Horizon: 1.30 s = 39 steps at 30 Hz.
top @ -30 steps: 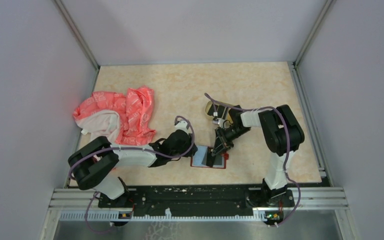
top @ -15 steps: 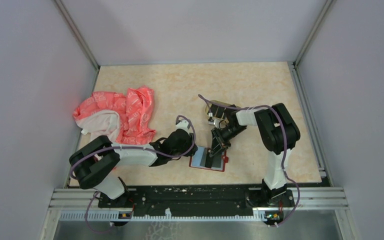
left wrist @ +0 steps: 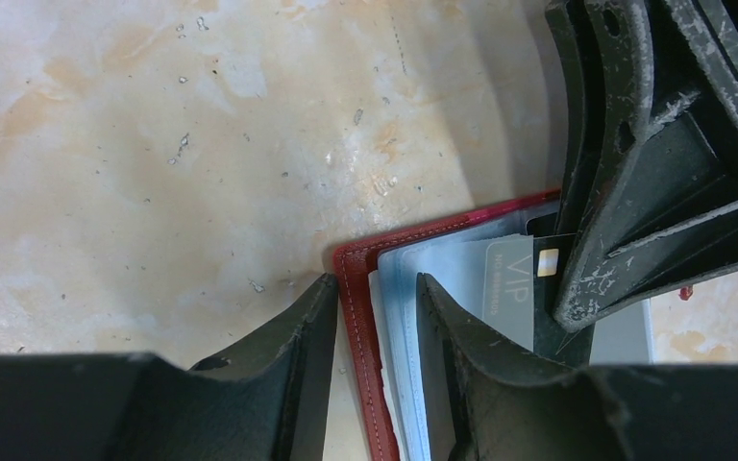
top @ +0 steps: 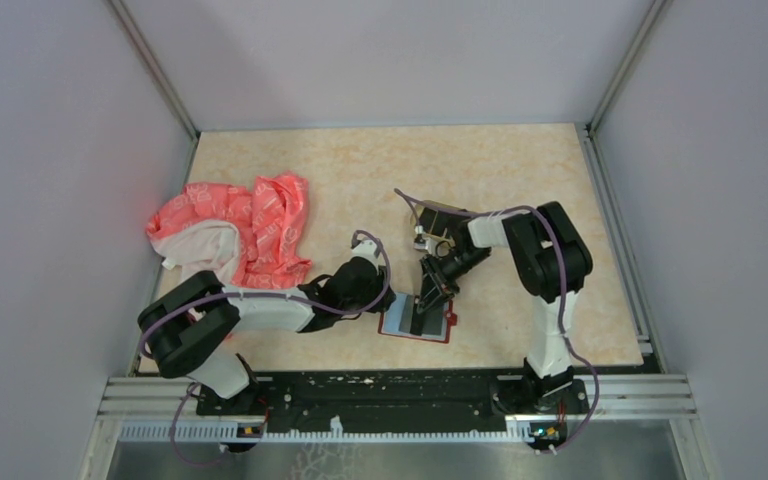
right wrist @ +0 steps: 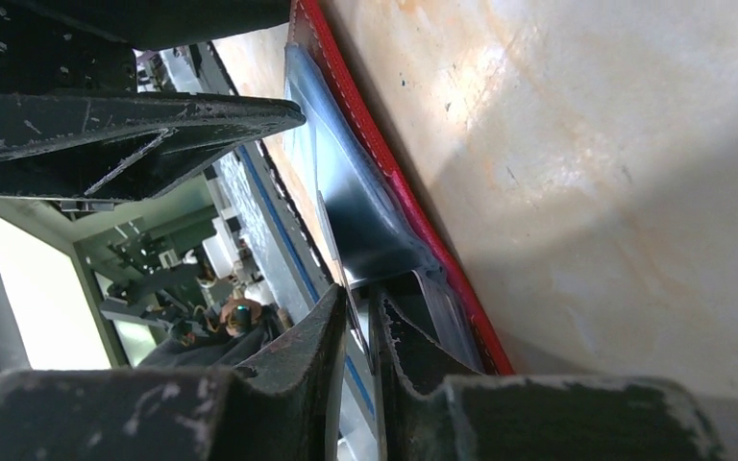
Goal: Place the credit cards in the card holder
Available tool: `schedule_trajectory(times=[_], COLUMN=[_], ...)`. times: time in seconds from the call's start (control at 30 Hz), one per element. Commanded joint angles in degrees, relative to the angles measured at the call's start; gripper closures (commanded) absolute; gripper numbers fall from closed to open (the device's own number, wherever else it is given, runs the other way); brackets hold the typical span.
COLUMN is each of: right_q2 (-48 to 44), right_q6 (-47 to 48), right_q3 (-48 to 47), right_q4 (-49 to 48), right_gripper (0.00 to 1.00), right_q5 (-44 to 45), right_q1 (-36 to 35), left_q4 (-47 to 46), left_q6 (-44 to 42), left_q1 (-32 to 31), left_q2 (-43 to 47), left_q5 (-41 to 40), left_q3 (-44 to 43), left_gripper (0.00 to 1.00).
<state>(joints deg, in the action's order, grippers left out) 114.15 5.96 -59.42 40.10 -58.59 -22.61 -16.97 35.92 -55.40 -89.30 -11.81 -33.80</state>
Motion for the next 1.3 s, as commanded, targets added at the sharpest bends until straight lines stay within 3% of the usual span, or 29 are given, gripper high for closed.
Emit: schedule_trajectory(times=[0.0, 0.4, 0.6, 0.83, 0.97, 1.13, 1.27], right_q2=[2.6, 3.3, 3.1, 3.1, 3.1, 3.0, 2.8], right_q6=[2.0, 3.3, 3.3, 3.3, 3.2, 3.2, 3.3], right_q3=[-2.6, -3.8, -3.9, -3.9, -3.9, -4.0, -4.0], right_q4=[0.3, 1.6, 1.5, 1.5, 1.5, 1.4, 1.5], right_gripper=[0.84, 0.83, 0.83, 0.82, 0.82, 0.82, 0.82], right_q5=[1.4, 1.5, 1.6, 1.4, 1.5, 1.7, 1.8], right_q1=[-1.0, -2.7, -2.7, -2.7, -2.7, -2.7, -2.7], left_q4=[0.5, 0.0, 2.0, -5.5, -6.5, 5.2, 8.5], left_q6=[-0.4, -0.3, 0.5, 2.1, 6.8, 9.4, 10.3], left_q1=[0.2, 0.2, 0.2, -0.4, -5.4, -14.5, -16.2], left_q2=[0.3, 3.1, 11.0, 17.4, 13.8, 4.7, -2.6], left_q5=[2.1, 1.4, -1.2, 9.6, 7.7, -7.3, -7.6], left_q3=[1.2, 2.0, 4.0, 6.8, 3.8, -6.7, -12.7], left_gripper=[0.57, 0.56, 0.52, 0.53, 0.56, 0.71, 0.75])
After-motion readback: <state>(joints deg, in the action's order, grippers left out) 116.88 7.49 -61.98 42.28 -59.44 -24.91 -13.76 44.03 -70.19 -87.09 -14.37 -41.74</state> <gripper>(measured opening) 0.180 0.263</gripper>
